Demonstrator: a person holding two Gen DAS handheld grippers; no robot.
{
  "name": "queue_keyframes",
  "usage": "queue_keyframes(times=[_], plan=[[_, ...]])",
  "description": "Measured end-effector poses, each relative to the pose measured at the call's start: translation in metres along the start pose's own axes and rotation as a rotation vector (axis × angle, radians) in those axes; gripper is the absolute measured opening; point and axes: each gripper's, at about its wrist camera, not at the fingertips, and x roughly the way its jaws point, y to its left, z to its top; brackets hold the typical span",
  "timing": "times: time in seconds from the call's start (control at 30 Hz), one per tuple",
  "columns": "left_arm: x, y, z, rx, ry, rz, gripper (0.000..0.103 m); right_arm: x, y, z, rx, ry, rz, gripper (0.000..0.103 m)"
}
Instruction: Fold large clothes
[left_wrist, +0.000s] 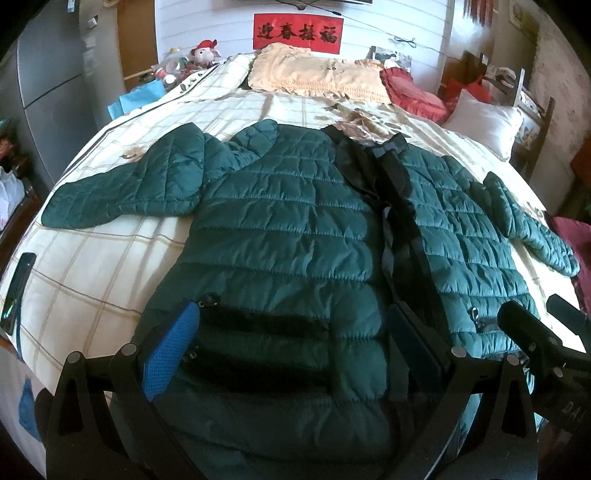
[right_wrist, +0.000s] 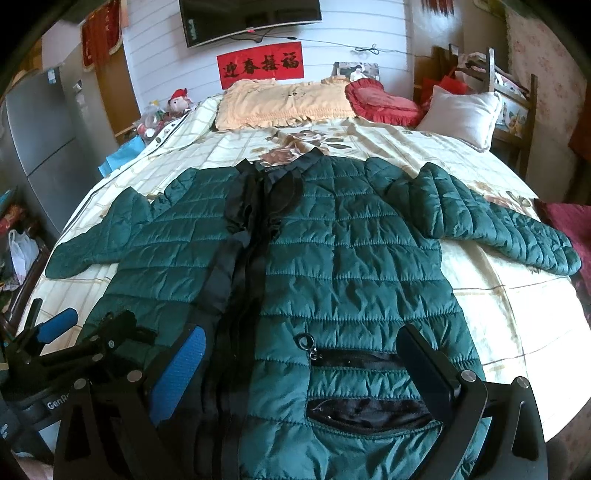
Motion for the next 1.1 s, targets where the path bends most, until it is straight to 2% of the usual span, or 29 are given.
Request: queue_keyframes(times=[0.23, 1.1], plan=[[0.001, 0.000, -0.004, 0.000, 0.004, -0.004, 0.102, 0.003, -0.004, -0.005, 0.034, -0.032, 0.039, 0.102], [0.001, 0.009, -0.022, -0.008, 0.039, -0.024, 0.102, 0.007, -0.009, -0.012, 0.055, 0.021, 0.029, 0.102]])
